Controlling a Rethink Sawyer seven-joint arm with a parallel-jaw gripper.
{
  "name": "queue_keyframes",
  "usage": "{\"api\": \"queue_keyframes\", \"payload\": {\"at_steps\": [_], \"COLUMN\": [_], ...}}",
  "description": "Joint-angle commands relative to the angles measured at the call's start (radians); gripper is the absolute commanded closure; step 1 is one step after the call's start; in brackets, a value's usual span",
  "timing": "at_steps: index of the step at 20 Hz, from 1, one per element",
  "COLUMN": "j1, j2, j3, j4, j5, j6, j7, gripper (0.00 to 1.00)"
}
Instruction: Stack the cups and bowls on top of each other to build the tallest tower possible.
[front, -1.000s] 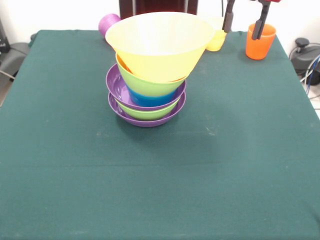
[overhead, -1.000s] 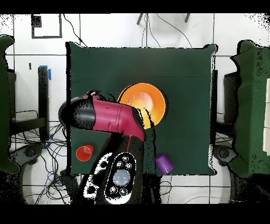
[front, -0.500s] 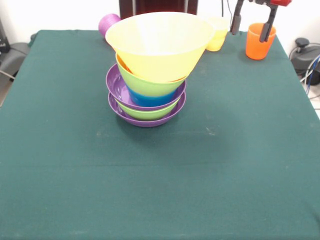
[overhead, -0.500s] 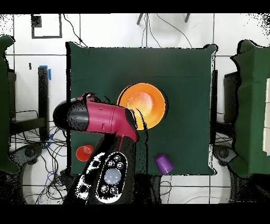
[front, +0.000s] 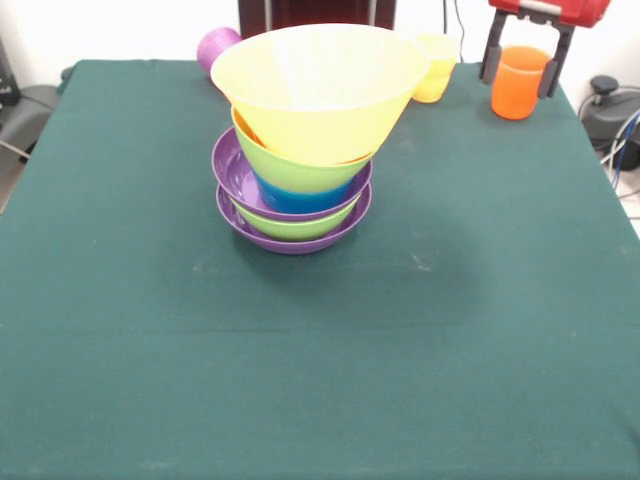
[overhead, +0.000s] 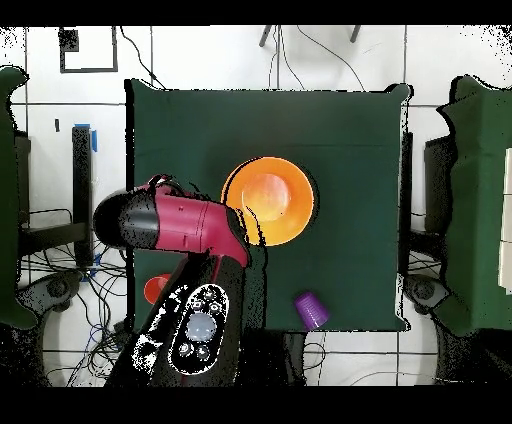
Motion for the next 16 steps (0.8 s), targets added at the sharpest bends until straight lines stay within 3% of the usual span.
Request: {"api": "queue_keyframes", "payload": {"at_steps": [1, 16], "j1": [0.009, 0.003], "j2": [0.055, 0.061], "j3": [0.062, 0.063], "j4": [0.085, 0.087], "j5": [0.032, 0.036], "j6": [-0.063, -0.075], "j7": [0.212, 0.200], "gripper": [0.00, 0.00]}}
